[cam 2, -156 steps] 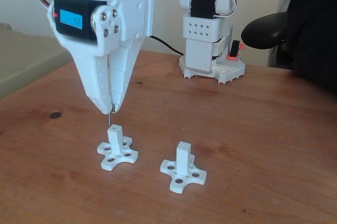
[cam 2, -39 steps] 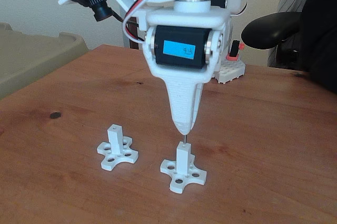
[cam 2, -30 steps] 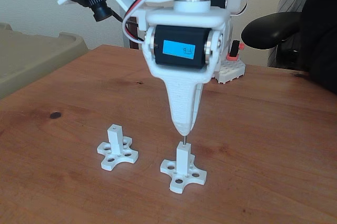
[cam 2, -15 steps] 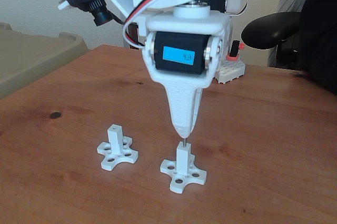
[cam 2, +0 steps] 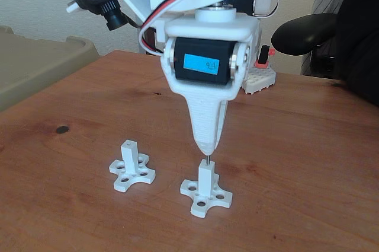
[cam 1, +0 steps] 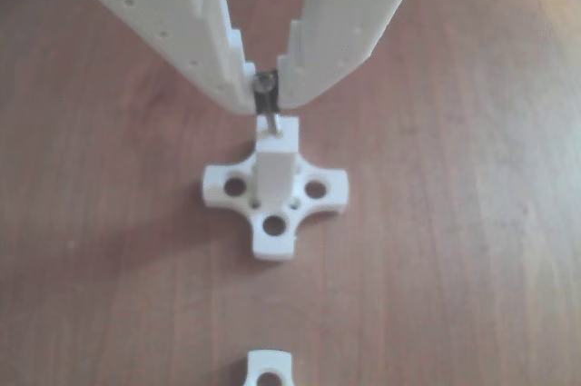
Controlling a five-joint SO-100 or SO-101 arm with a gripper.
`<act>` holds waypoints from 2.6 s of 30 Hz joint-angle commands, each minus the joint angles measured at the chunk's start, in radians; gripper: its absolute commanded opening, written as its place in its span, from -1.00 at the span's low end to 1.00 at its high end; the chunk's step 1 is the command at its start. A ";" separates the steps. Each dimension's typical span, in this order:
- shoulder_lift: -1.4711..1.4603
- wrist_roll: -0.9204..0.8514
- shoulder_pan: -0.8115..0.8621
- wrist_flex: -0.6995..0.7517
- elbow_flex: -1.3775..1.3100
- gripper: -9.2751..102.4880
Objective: Grab the screw and set it in the hole.
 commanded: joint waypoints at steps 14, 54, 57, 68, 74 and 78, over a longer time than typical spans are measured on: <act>0.020 -0.012 0.011 -0.032 -0.014 -0.91; 0.026 -0.008 -0.005 -0.014 -0.017 -0.91; 0.026 -0.009 -0.002 -0.012 -0.014 -0.91; 0.028 -0.009 -0.002 -0.003 -0.015 -0.91; 0.028 -0.009 -0.002 0.002 -0.015 -0.91; 0.029 -0.008 -0.005 0.006 -0.017 -0.91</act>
